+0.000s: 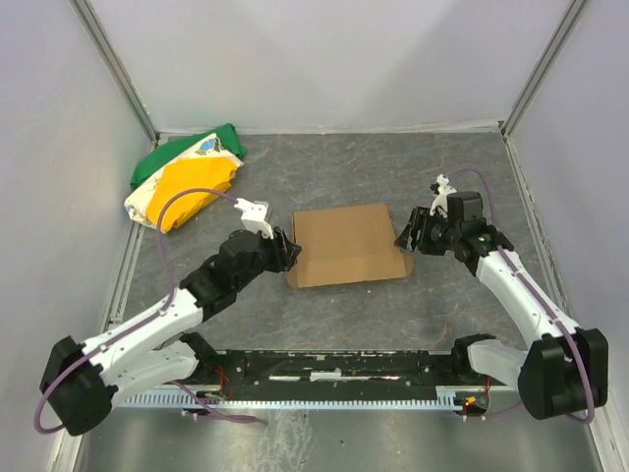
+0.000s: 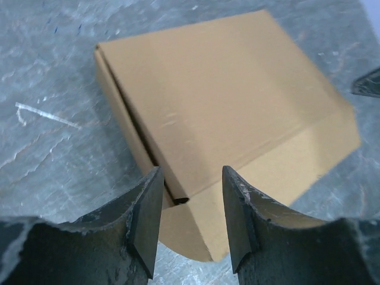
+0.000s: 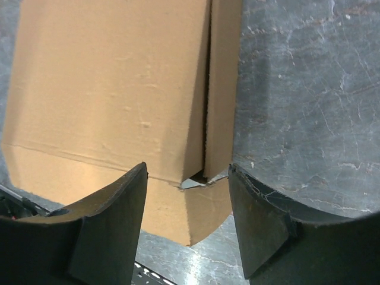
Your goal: Fold the paper box
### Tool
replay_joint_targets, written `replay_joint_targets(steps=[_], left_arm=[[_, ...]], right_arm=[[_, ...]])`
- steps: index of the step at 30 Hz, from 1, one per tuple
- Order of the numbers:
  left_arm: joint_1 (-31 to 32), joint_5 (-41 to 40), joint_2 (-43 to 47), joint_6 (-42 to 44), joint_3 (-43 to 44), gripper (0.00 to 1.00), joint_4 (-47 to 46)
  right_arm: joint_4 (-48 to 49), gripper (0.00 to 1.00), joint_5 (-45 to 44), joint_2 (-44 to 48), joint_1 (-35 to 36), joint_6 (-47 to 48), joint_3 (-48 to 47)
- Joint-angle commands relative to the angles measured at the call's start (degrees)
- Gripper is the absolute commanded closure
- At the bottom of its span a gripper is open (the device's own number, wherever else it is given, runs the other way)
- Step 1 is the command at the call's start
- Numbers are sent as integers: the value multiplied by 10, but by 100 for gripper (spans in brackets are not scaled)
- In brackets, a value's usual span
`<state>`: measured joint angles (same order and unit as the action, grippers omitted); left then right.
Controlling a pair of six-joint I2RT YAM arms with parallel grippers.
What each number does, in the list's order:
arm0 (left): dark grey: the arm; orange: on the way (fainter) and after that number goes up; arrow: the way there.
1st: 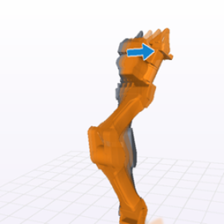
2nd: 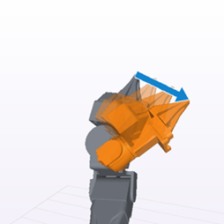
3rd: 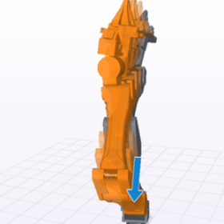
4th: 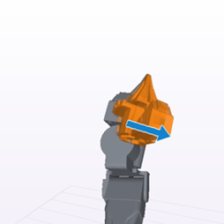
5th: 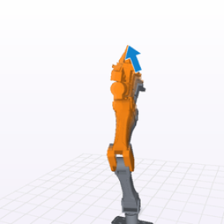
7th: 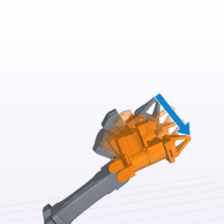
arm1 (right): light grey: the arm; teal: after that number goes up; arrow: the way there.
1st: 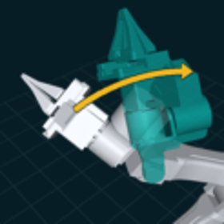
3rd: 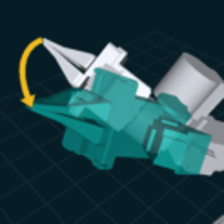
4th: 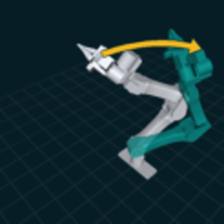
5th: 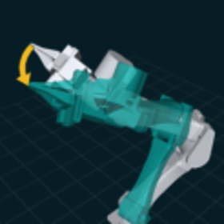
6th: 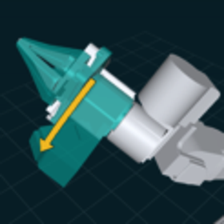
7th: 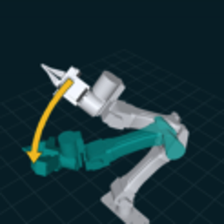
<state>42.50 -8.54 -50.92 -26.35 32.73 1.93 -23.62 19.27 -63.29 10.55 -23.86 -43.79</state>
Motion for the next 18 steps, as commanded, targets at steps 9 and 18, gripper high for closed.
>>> replay_joint_targets(steps=[9, 18], left_arm=[[1, -13, -17, -103, -2, 43, 55], [1, 19, 33, -66, -59, 38, 4]], right_arm=[[-53, 10, -10, 30, 6, 34, -23], [-23, 1, 31, 9, 8, 36, 10]])
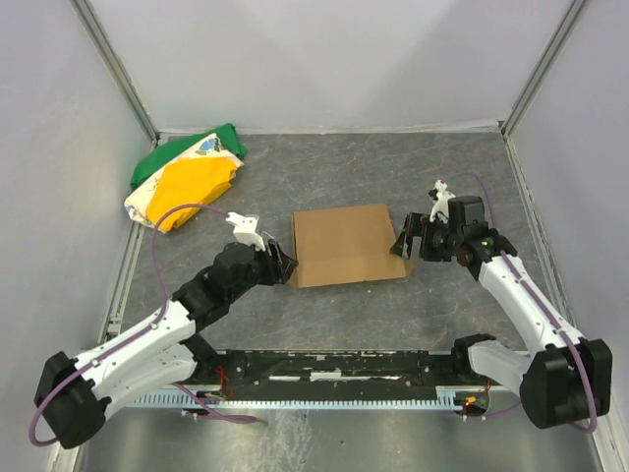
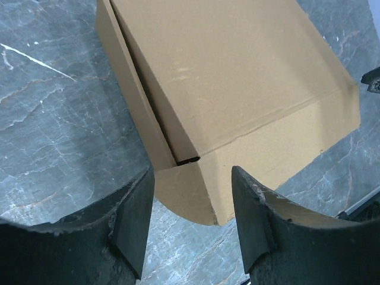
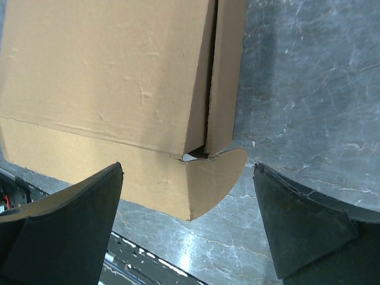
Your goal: Fold the paper box
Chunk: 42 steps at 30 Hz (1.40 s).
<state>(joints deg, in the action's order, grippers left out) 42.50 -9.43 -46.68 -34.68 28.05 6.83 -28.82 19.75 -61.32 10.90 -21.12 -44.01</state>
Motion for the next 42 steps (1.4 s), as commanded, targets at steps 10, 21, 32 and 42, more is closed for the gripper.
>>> replay_joint_targets(steps=[10, 21, 32, 42], left_arm=[[1, 94, -82, 29, -28, 38, -126], [1, 153, -127, 37, -25, 38, -199], [1, 238, -178, 34, 17, 39, -203], [1, 247, -169, 27, 81, 39, -112]], right_arm=[[17, 1, 20, -38, 36, 16, 15], [-14, 1, -27, -32, 76, 30, 7], [-50, 1, 8, -13, 85, 21, -12], [-113, 1, -12, -11, 89, 23, -43]])
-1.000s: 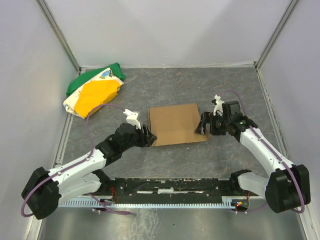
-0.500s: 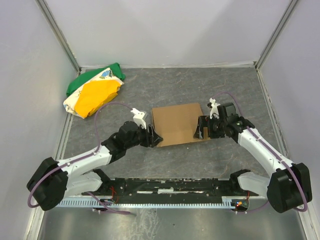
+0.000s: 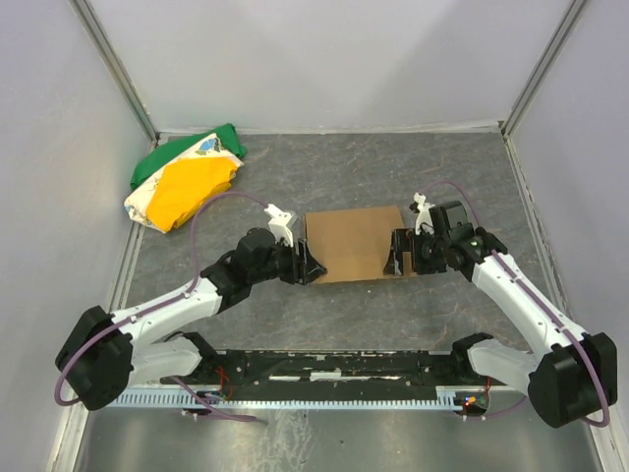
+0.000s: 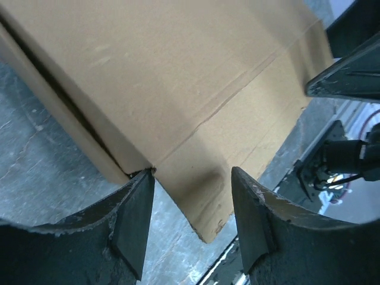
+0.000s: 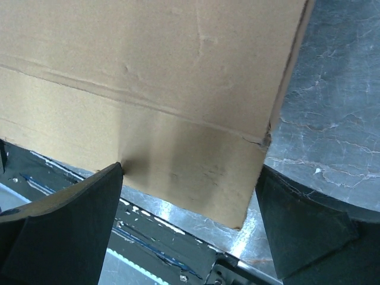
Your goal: Fold the paper box
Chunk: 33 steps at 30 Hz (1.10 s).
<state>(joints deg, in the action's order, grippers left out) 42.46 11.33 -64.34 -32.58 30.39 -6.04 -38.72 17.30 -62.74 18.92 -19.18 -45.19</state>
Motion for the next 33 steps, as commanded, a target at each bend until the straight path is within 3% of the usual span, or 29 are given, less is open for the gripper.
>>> replay_joint_targets(steps=[1, 10, 21, 33], left_arm=[[2, 43, 1, 5, 68, 39, 33], [2, 82, -64, 9, 119, 39, 111], [2, 28, -54, 68, 176, 37, 242], [2, 84, -97, 70, 217, 39, 301]], right_arm=[[-17, 1, 14, 1, 8, 1, -31], [-33, 1, 3, 0, 14, -1, -30], [-43, 0, -12, 10, 15, -5, -39], [-75, 0, -10, 24, 18, 0, -40]])
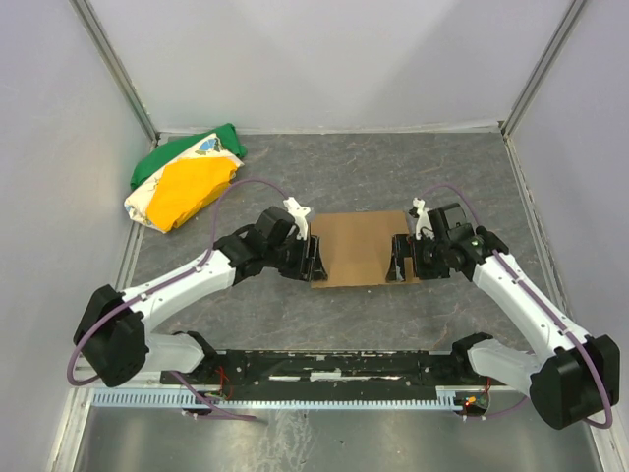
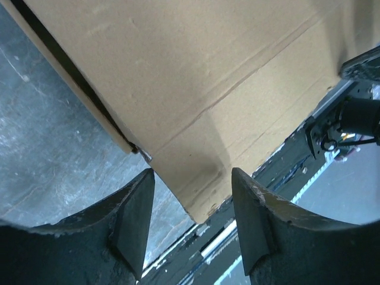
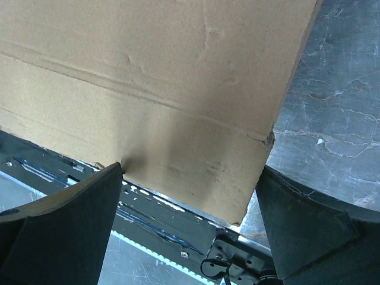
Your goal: Fold the paper box
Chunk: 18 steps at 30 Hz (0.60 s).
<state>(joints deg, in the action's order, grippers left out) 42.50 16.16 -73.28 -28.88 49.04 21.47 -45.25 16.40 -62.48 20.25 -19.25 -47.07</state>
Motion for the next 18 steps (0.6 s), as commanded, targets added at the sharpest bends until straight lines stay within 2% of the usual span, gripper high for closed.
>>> replay_joint_targets(steps=[1, 8, 18], left_arm=[[1, 35, -8, 36, 34, 40, 37], [1, 19, -8, 52, 64, 40, 88], [1, 35, -18, 52, 57, 44, 93]], right_arm=[[-12, 0, -3, 25, 5, 2, -23], [-26, 1, -5, 24, 5, 7, -31], [-34, 4, -2, 18, 9, 8, -32]])
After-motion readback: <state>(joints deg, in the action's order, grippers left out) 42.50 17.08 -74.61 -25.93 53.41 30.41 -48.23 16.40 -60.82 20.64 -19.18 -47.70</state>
